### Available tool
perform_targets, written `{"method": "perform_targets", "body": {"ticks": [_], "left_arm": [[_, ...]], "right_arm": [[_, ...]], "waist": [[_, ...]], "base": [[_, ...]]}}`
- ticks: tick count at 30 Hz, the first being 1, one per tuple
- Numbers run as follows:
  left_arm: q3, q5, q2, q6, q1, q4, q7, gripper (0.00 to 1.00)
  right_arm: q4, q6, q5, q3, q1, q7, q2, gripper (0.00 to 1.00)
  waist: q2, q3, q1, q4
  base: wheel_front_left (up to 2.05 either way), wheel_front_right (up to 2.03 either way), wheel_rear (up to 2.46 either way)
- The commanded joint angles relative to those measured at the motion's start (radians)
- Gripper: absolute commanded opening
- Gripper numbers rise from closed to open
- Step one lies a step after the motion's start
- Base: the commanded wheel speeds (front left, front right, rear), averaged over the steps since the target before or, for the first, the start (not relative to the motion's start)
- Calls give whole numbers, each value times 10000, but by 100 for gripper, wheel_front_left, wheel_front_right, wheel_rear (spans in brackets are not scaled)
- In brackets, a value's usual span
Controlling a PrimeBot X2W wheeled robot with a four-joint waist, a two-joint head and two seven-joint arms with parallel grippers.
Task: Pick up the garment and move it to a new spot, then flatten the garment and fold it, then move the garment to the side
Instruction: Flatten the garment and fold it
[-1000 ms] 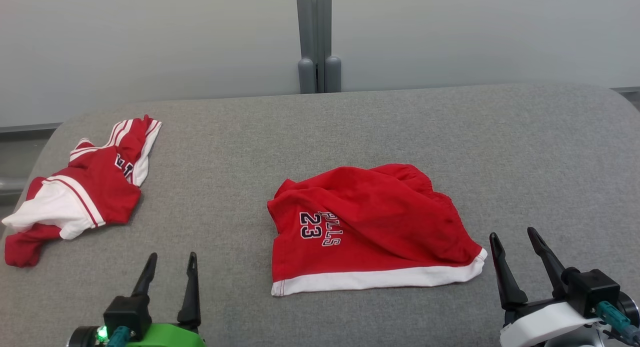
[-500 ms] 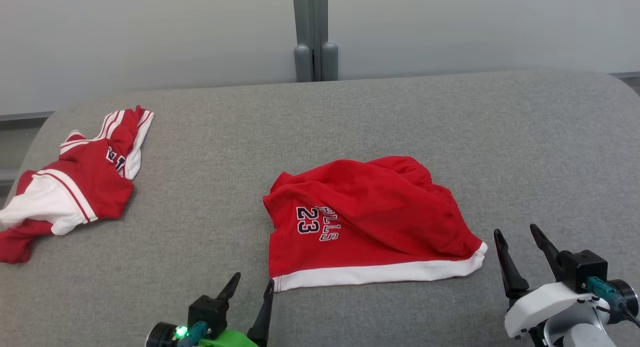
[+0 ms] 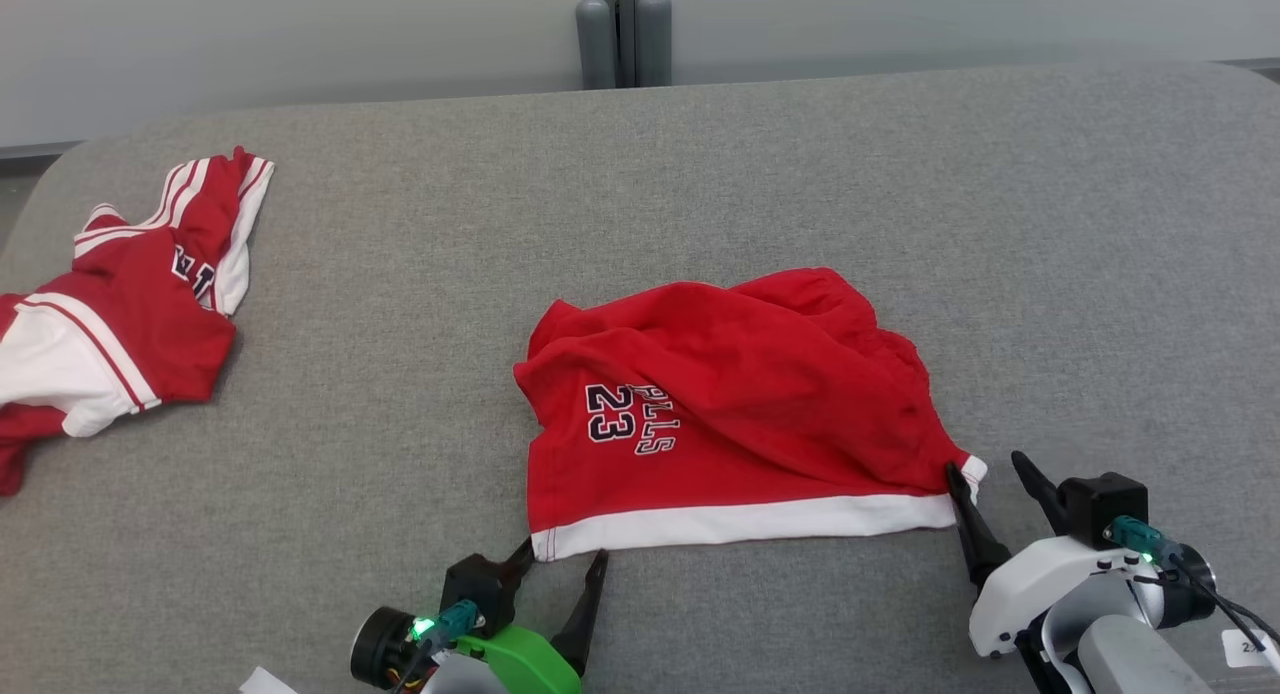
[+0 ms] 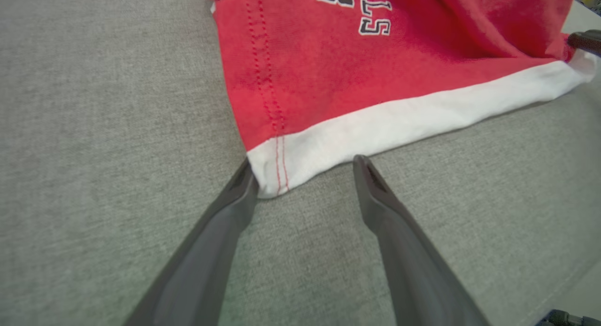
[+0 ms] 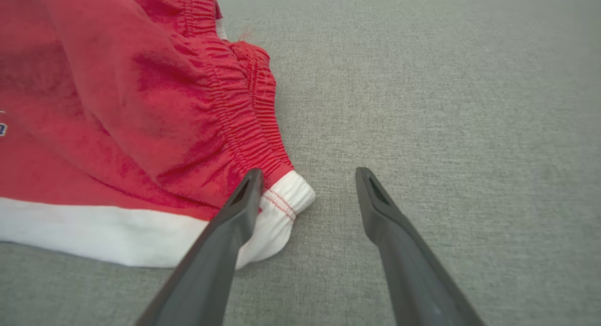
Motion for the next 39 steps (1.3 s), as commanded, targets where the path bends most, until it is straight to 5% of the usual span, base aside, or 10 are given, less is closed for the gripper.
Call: {"method": "perform_targets", "body": {"ticks": [1,4,5,6,7,8,25,33,39], "left_arm": [[-117,-221,33,72,-167,107,7,100],[-321,-454,34,146,-248,249,10,100],[-400,-567,36,140,-263,308,12,86],[-461,-646,36,141,-299,360,15,35],[-541,-739,36,136,-356,402,19,0],[-600,-793,36,143,-400,426,19,0],[767,-153,80,150,-990,-2244,0,0],[511,528,668,-140,-3651,-1932,64,0],[283,55,1235,-204,-6928,-994,449,0]], "right_arm": [[164,-3,110,75,-131,-34,47,100],[574,-3,367,277,-216,-34,191,100],[749,-3,497,359,-270,-32,238,100],[904,-3,610,441,-316,-31,283,76],[961,-1,717,527,-405,-9,331,16],[945,-1,812,534,-470,-9,345,0],[-2257,-3,1587,-355,-240,-32,243,0],[-1576,-3,3178,139,-2783,48,427,0],[-239,-1,4695,49,-6004,766,472,0]], "waist": [[0,120,0,18],[0,167,0,5],[0,175,0,5],[0,184,0,8],[0,196,0,14],[0,207,0,18],[0,-26,0,-93],[0,575,0,-354],[0,1525,0,-583]], "base": [[0,0,0],[0,0,0],[0,0,0],[0,0,0],[0,0,0],[0,0,0],[0,0,0],[0,0,0],[0,0,0]]}}
